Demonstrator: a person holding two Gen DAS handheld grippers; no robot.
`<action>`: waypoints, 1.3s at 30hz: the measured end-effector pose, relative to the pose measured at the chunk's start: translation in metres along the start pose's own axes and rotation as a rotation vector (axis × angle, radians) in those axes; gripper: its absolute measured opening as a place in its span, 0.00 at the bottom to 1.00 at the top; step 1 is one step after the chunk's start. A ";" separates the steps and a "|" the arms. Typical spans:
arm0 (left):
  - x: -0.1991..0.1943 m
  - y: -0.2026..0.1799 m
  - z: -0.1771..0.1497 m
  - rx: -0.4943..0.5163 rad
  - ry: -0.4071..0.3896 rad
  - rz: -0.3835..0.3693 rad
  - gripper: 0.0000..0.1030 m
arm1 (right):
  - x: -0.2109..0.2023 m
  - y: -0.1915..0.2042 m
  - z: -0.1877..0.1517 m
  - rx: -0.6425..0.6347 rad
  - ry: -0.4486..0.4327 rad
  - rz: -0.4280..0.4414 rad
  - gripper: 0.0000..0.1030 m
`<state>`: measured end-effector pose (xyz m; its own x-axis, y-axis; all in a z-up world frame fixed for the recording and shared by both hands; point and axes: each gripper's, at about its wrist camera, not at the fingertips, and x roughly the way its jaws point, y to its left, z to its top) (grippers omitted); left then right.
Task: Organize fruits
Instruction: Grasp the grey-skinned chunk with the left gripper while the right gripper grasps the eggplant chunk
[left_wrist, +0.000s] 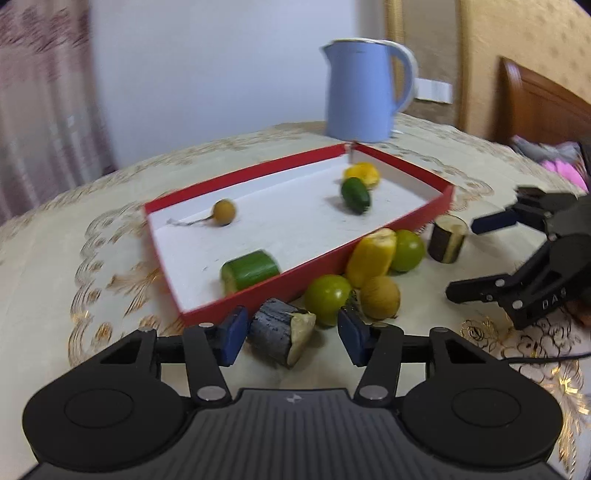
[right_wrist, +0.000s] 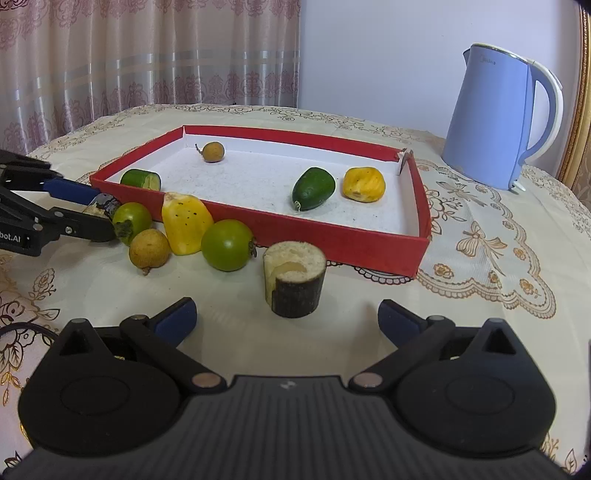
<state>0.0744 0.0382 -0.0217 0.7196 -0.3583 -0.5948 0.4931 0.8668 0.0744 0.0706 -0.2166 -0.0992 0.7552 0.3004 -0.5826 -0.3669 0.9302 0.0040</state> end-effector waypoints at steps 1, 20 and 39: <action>0.002 0.001 0.002 0.017 0.005 -0.011 0.50 | 0.000 0.000 0.000 0.000 0.000 0.000 1.00; 0.012 0.009 0.002 -0.024 0.112 -0.028 0.33 | 0.000 -0.001 0.000 0.018 -0.002 0.003 1.00; -0.001 -0.021 -0.020 -0.303 -0.002 0.208 0.41 | 0.010 -0.009 0.014 0.004 -0.011 0.085 0.45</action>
<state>0.0538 0.0272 -0.0389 0.7907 -0.1636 -0.5899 0.1686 0.9846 -0.0472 0.0886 -0.2187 -0.0934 0.7274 0.3806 -0.5709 -0.4277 0.9022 0.0564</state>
